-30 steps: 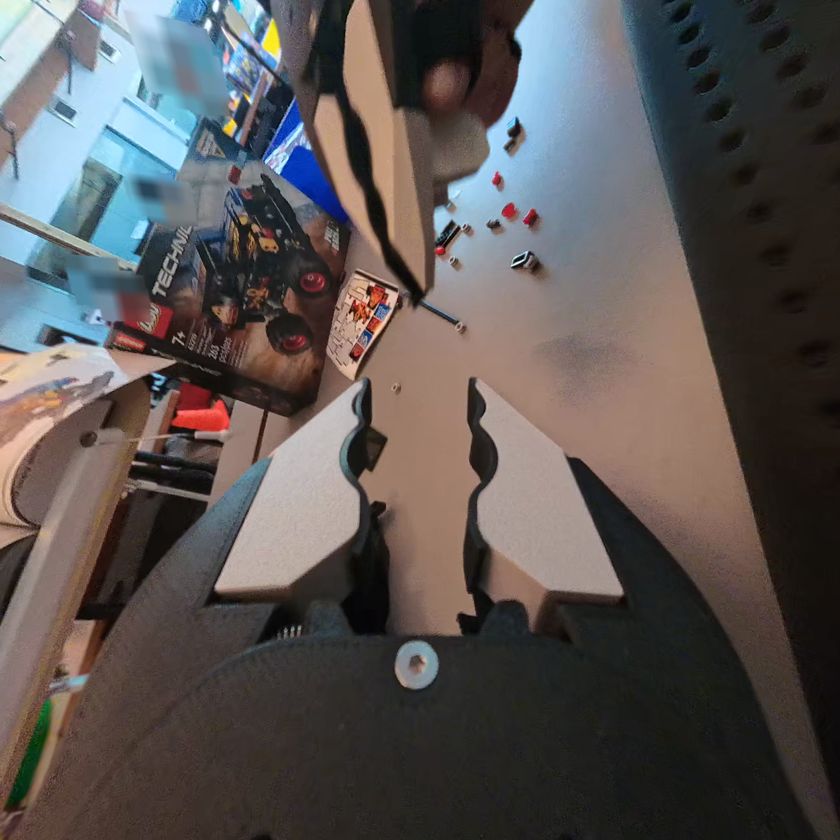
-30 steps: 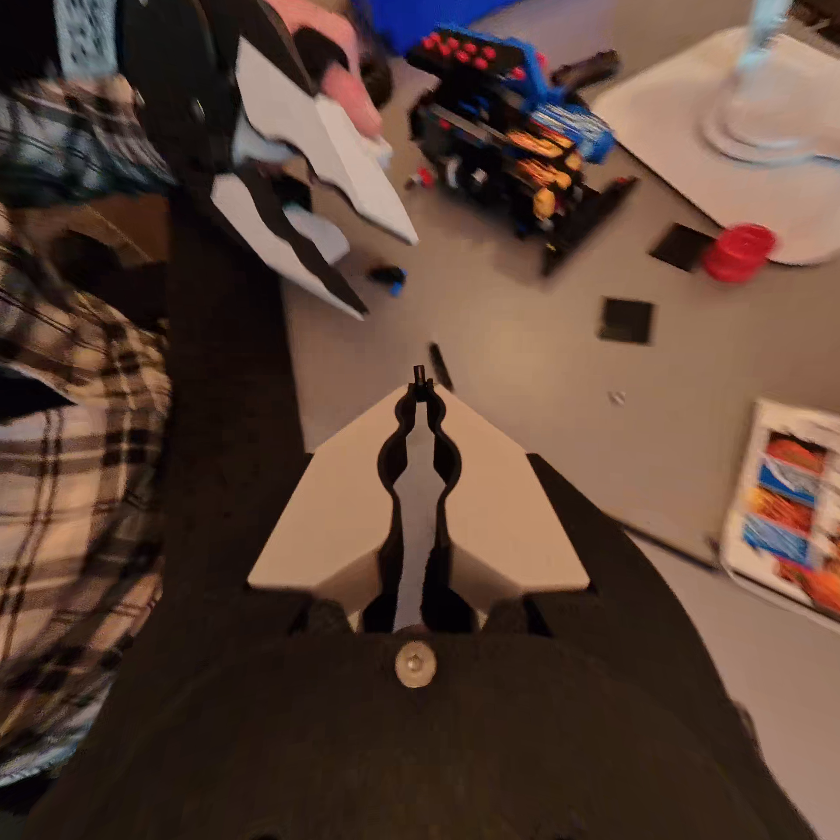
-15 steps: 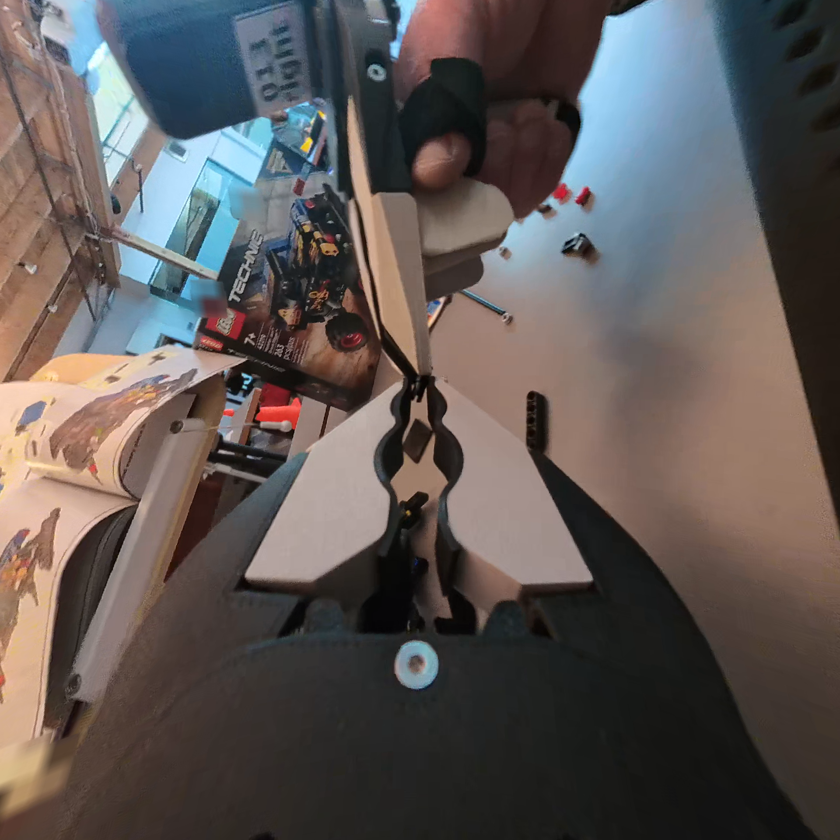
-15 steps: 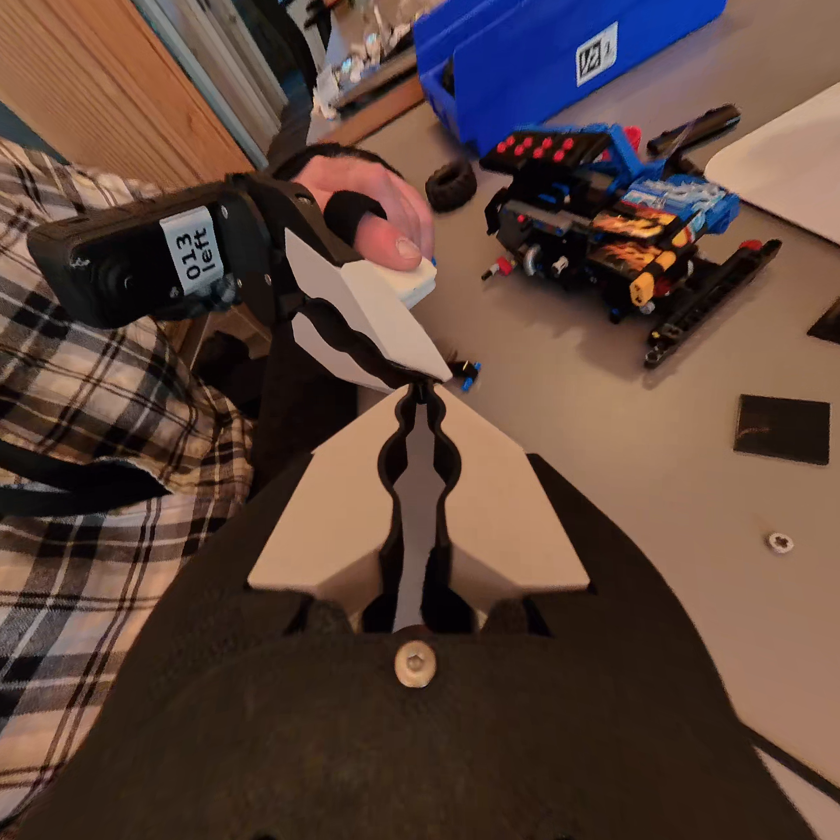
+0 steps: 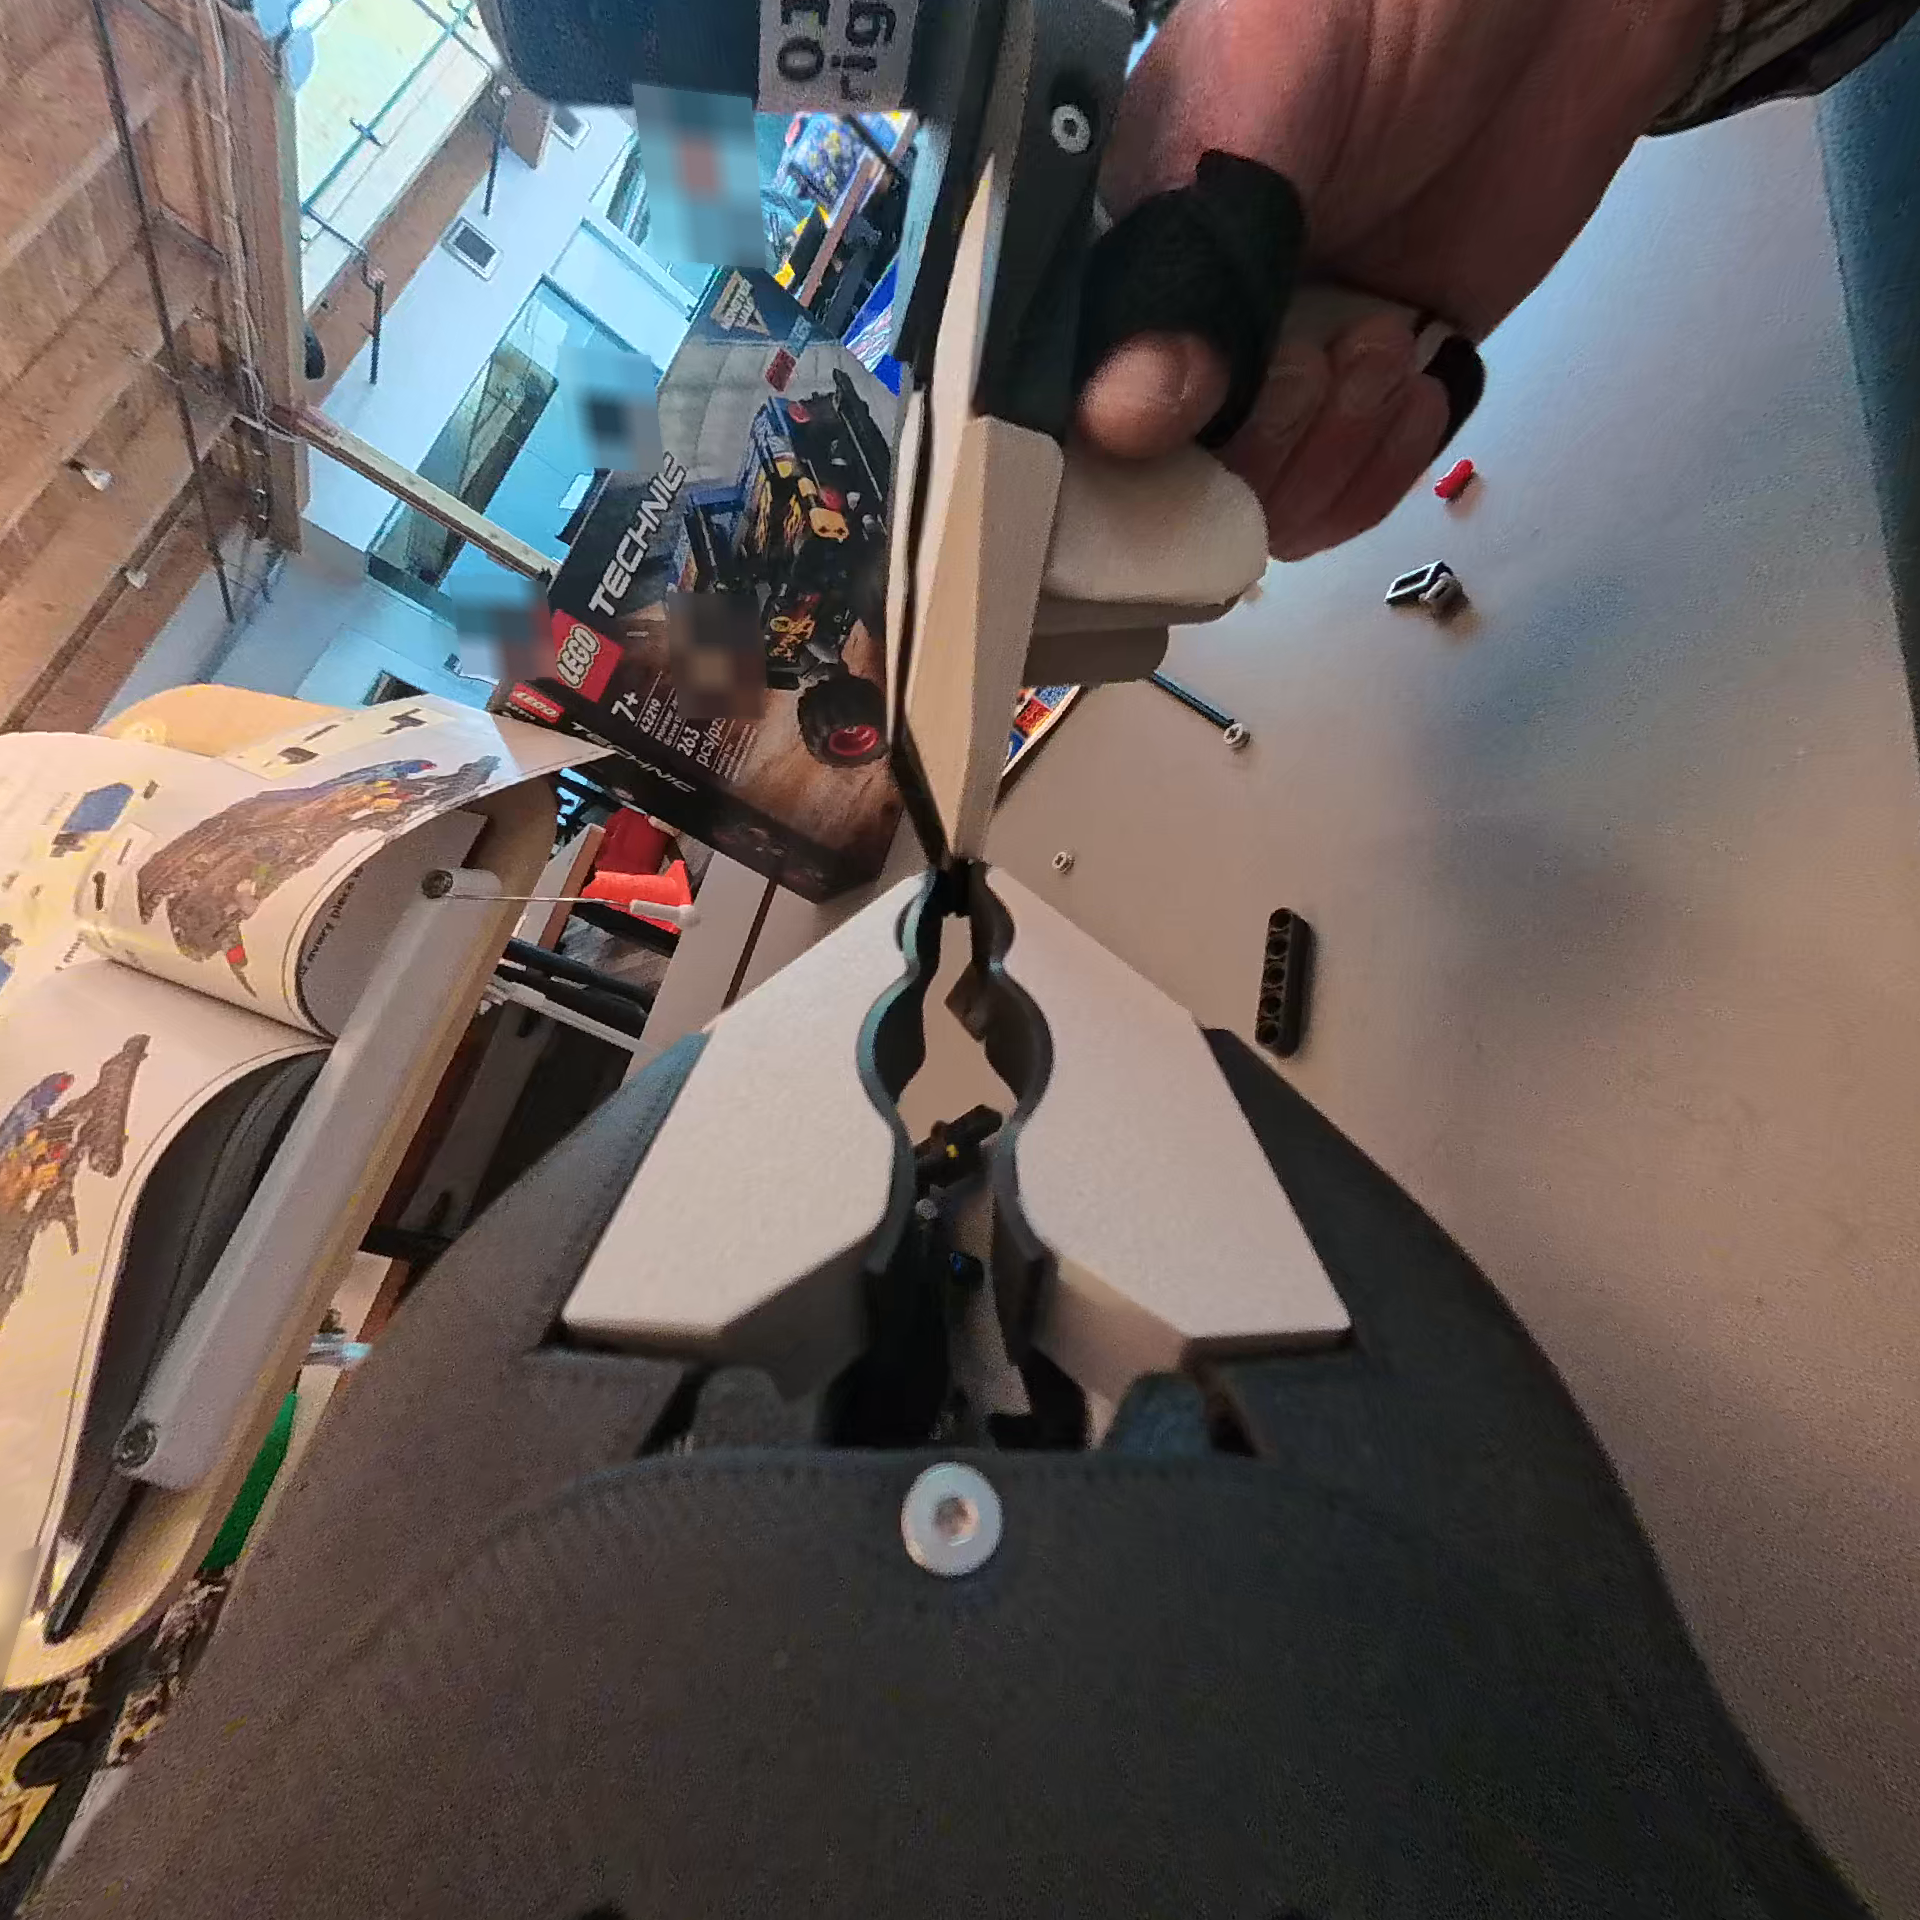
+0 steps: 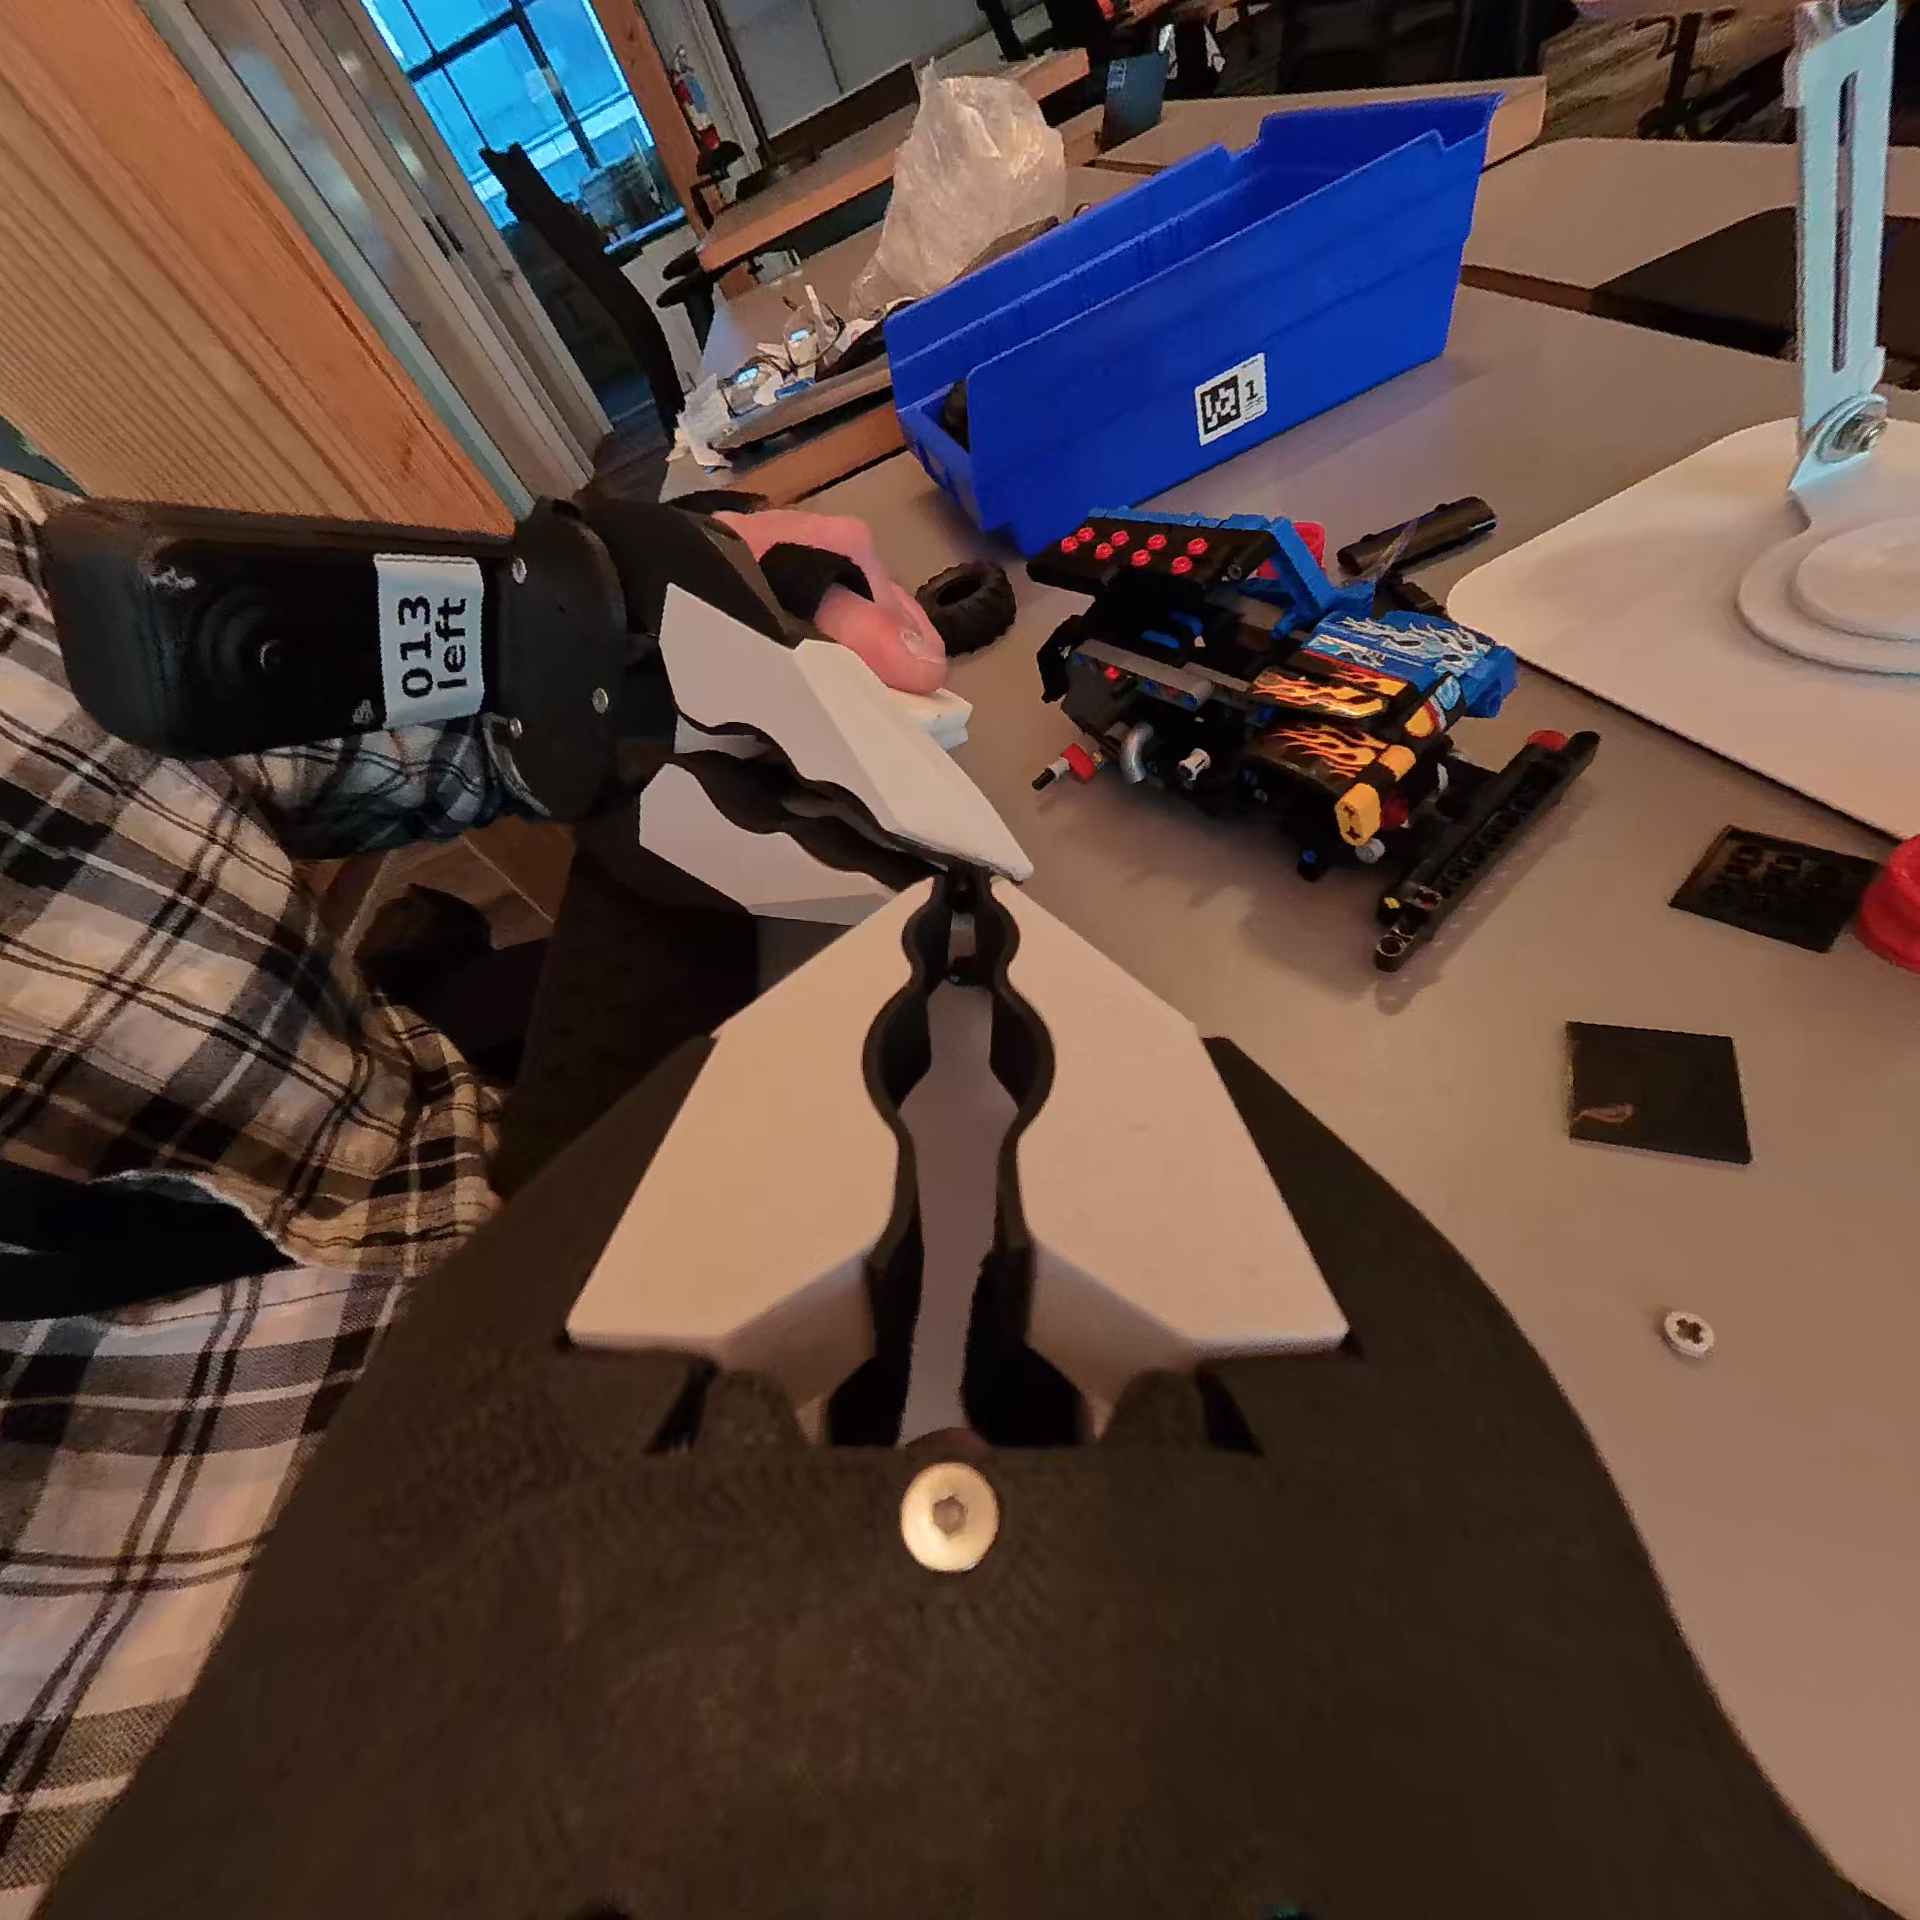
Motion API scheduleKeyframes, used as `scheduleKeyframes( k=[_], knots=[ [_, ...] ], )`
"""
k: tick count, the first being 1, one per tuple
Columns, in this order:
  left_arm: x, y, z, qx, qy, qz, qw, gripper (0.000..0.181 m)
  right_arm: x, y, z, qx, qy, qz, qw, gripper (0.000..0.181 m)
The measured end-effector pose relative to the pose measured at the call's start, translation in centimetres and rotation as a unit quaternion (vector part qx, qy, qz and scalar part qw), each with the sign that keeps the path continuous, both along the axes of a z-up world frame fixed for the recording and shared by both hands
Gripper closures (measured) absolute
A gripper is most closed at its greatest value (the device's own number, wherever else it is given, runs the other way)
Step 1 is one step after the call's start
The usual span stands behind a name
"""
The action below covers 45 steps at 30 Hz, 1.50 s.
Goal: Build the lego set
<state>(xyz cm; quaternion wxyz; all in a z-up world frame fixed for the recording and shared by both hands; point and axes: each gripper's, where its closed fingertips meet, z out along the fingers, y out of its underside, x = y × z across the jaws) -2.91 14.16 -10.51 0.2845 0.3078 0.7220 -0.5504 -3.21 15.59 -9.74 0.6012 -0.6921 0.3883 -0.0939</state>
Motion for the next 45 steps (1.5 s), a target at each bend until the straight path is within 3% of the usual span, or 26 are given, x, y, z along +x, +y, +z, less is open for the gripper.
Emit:
scheduleKeyframes(
  k=[12, 20, 25, 30, 33, 36, 45],
  knots=[
    [0.2, -0.2, -1.1, 0.022, 0.057, 0.001, 0.998, 0.174, 0.2, -1.3, -0.7, -0.073, -0.018, -0.030, 0.997, 0.179],
    [0.3, -0.3, -1.4, 0.028, 0.066, -0.002, 0.997, 0.181, 0.2, -1.1, -1.0, -0.101, -0.015, -0.019, 0.995, 0.179],
    [0.3, -0.4, -2.3, 0.050, 0.096, -0.007, 0.994, 0.170, 0.1, -1.6, -1.8, -0.138, -0.009, -0.014, 0.990, 0.179],
    [0.2, -0.4, -3.2, 0.075, 0.108, -0.017, 0.991, 0.173, 0.0, -1.8, -2.8, -0.191, -0.003, 0.001, 0.982, 0.179],
    [-0.2, -0.1, -6.6, 0.168, 0.129, -0.018, 0.977, 0.163, -0.1, -1.9, -4.1, -0.253, 0.007, 0.020, 0.967, 0.179],
    [-0.4, 0.5, -10.0, 0.252, 0.142, -0.016, 0.957, 0.150, -0.2, -2.6, -6.3, -0.349, 0.020, 0.046, 0.936, 0.179],
    [-1.1, 0.0, -10.6, 0.288, 0.232, -0.042, 0.928, 0.173, -0.7, -1.9, -9.4, -0.409, 0.053, 0.131, 0.902, 0.180]
  ],
)
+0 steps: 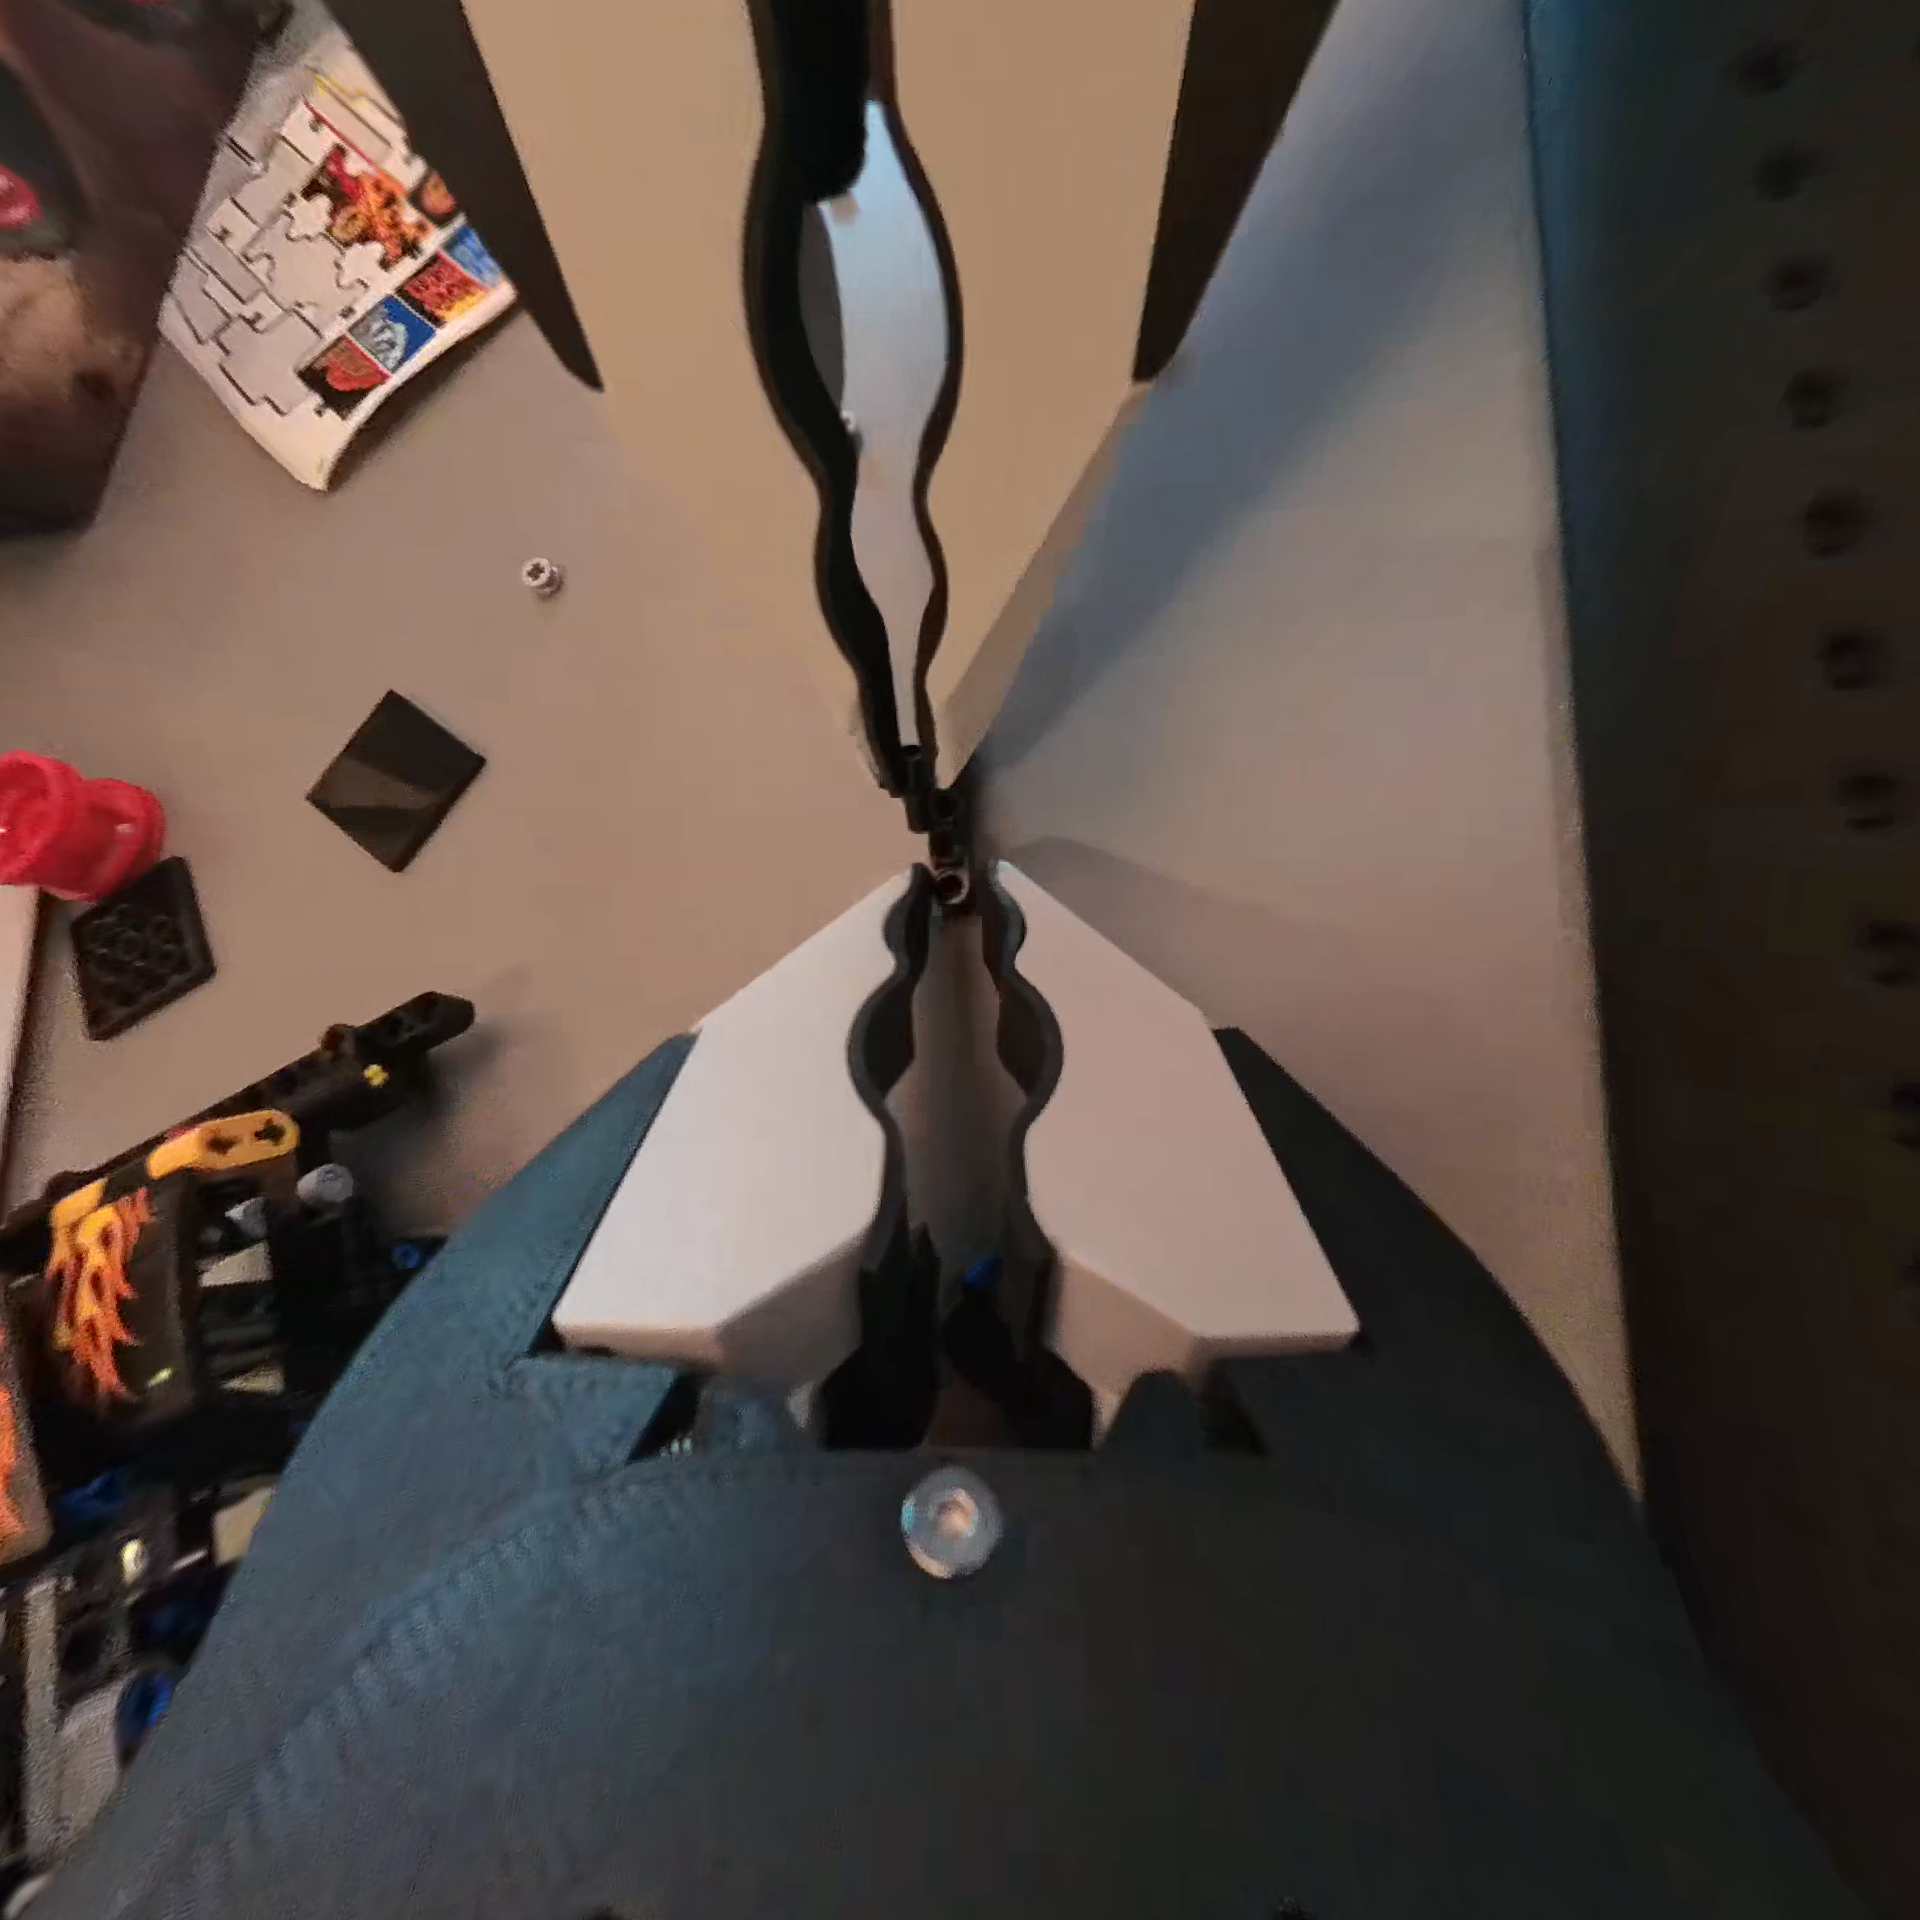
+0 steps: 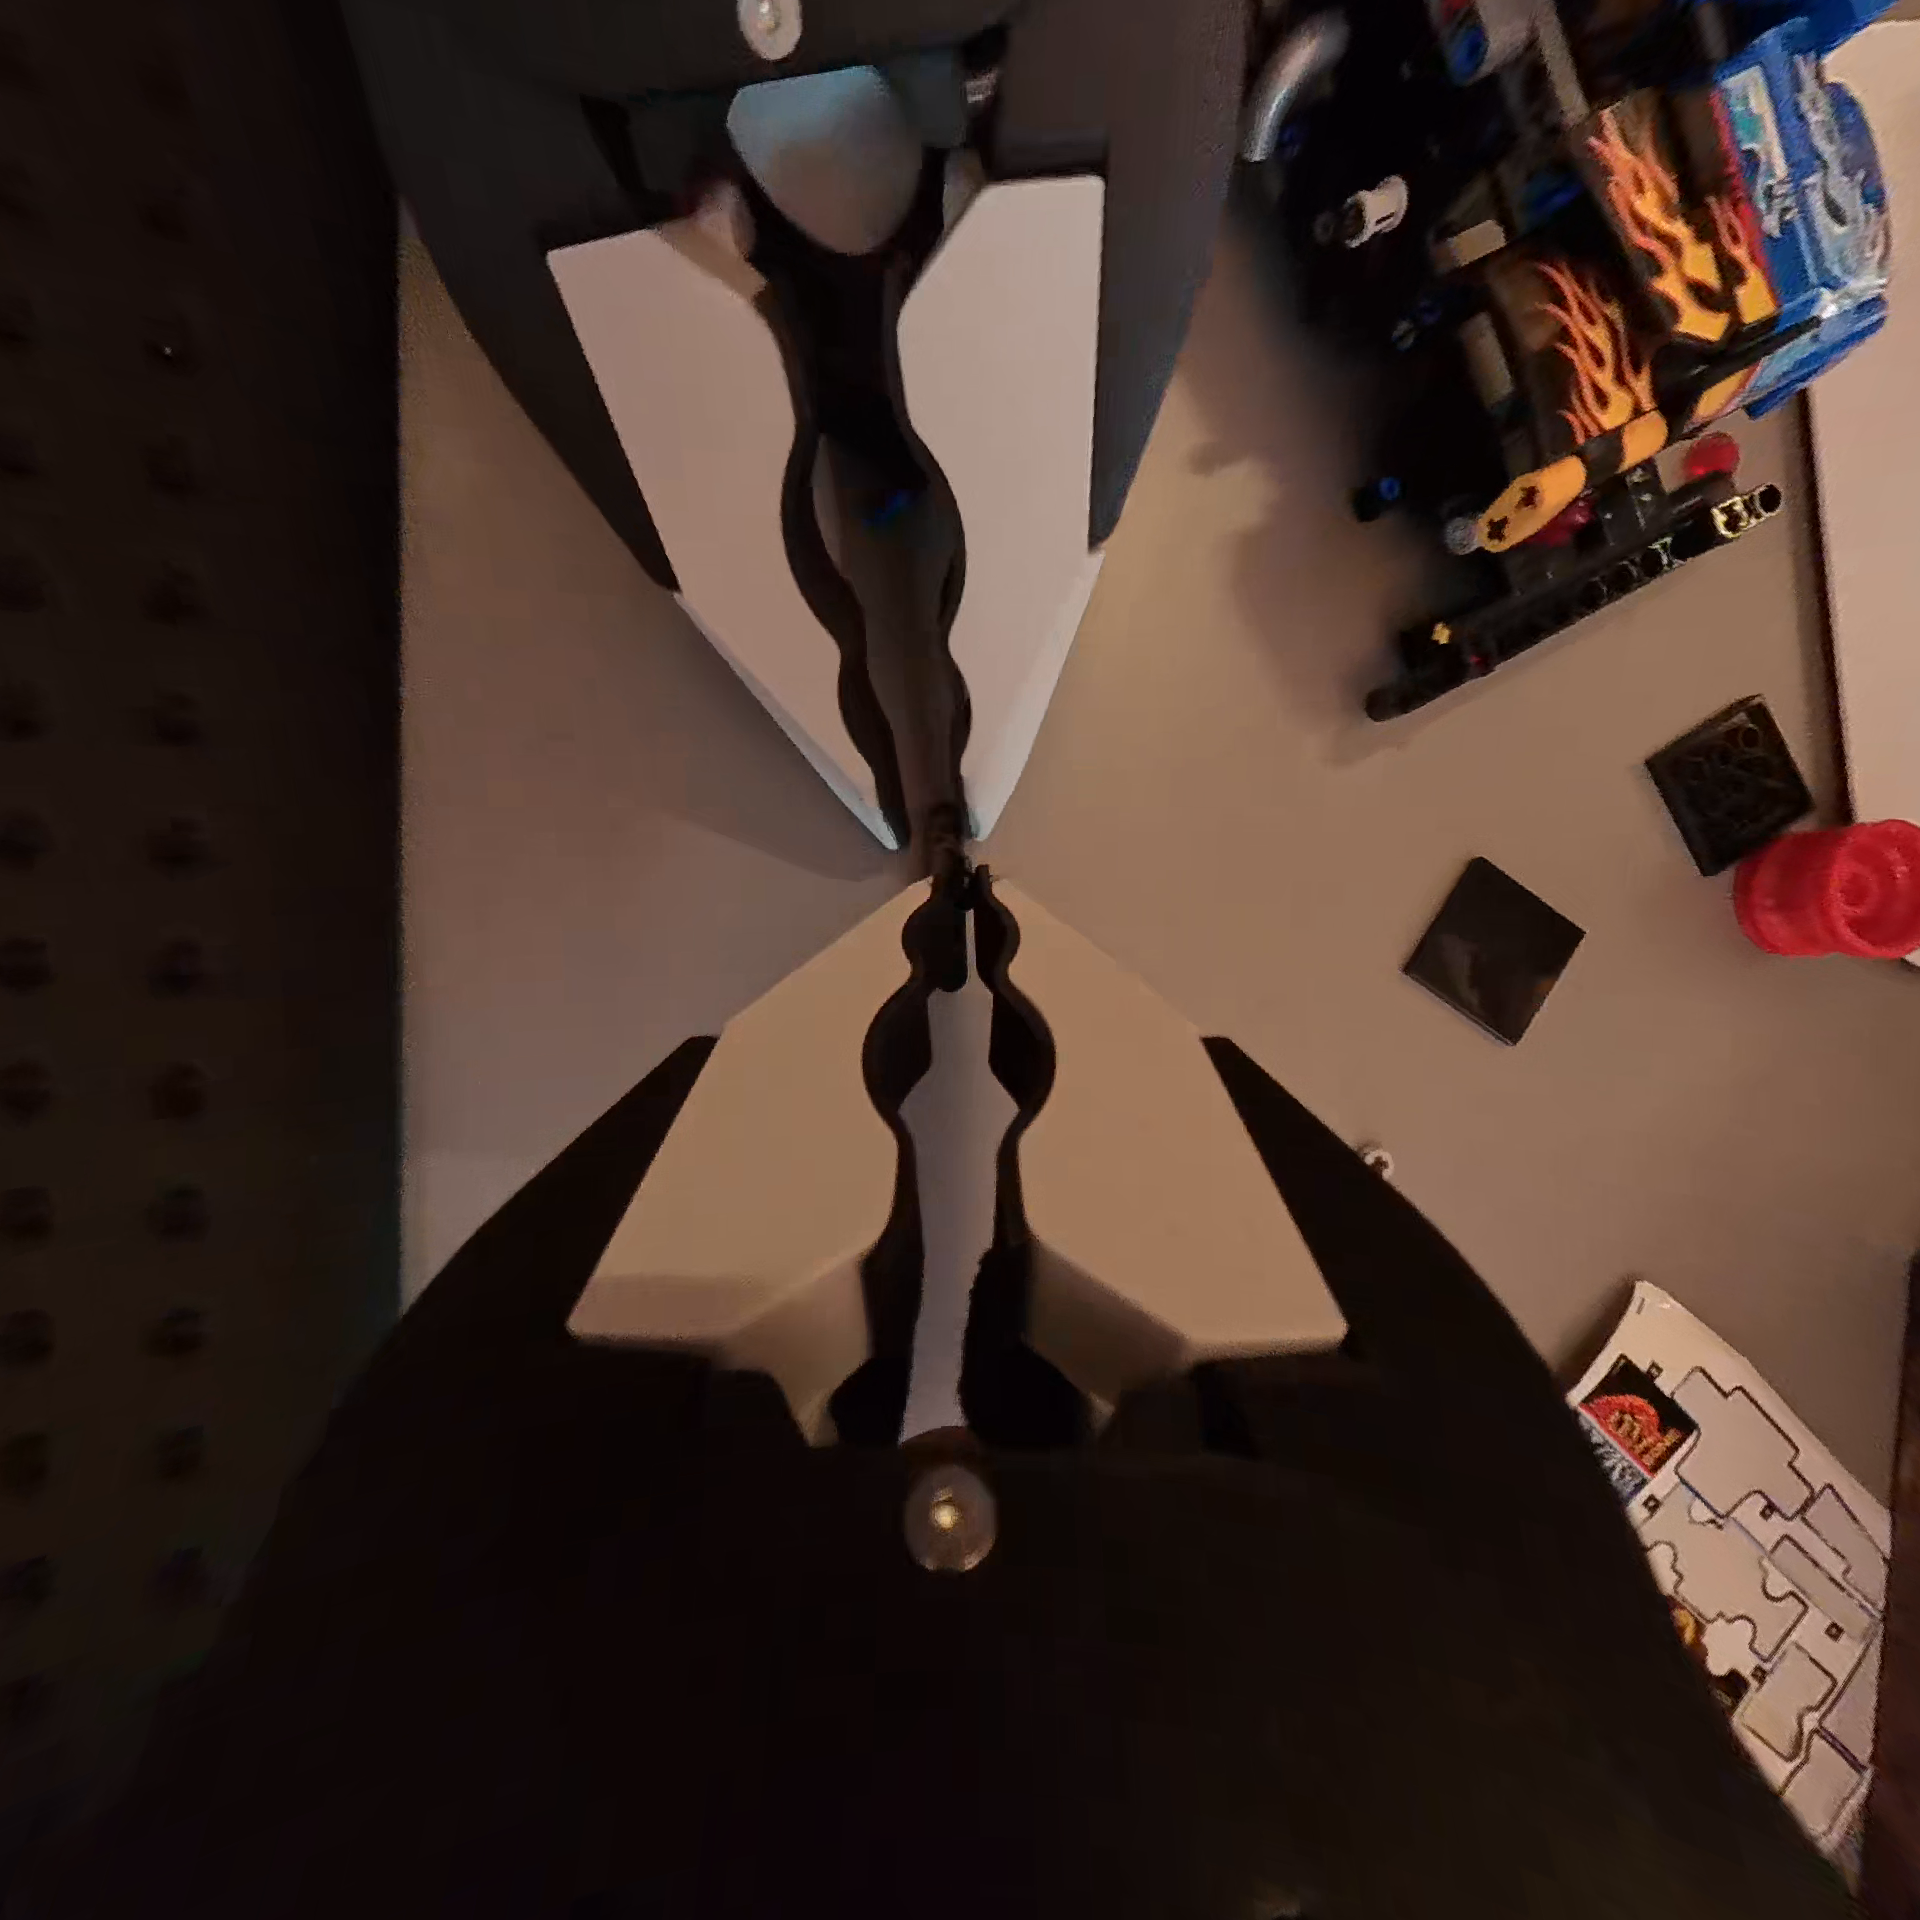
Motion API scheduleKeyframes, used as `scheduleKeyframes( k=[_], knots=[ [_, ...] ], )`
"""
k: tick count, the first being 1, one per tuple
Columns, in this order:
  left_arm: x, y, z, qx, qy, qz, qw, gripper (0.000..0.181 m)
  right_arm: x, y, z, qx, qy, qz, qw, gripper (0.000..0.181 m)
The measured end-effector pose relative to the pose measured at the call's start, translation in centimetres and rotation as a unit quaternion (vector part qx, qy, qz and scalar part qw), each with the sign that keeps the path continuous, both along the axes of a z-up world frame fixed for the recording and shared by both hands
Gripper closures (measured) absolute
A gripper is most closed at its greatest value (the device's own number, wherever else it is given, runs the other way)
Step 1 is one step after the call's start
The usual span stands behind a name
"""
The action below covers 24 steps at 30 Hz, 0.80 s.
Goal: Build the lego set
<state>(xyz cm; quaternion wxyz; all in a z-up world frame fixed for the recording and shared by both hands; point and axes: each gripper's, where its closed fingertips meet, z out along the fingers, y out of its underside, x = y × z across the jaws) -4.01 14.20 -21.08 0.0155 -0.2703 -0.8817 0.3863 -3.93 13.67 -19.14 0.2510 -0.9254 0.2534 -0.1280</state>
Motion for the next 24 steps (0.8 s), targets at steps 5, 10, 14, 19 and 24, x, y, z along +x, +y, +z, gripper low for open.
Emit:
scheduleKeyframes(
  k=[5, 10, 14, 19, 24],
  knots=[
    [0.15, -0.19, -0.05, 0.004, 0.028, 0.001, 1.000, 0.174, -0.13, 0.25, -0.46, -0.021, 0.015, 0.025, 0.999, 0.180],
    [0.21, -0.34, -0.06, 0.002, 0.039, 0.000, 0.999, 0.175, -0.13, 0.15, -0.62, -0.064, 0.016, 0.047, 0.997, 0.180],
    [0.22, -0.36, -0.08, 0.001, 0.042, -0.002, 0.999, 0.175, -0.16, 0.09, -0.71, -0.102, 0.015, 0.068, 0.992, 0.180],
    [0.21, -0.38, -0.07, 0.002, 0.051, -0.004, 0.999, 0.175, -0.20, 0.16, -0.71, -0.144, 0.020, 0.099, 0.984, 0.180],
    [0.21, -0.36, -0.07, 0.005, 0.059, -0.005, 0.998, 0.175, -0.22, 0.15, -0.74, -0.129, 0.049, 0.113, 0.984, 0.180]
  ],
)
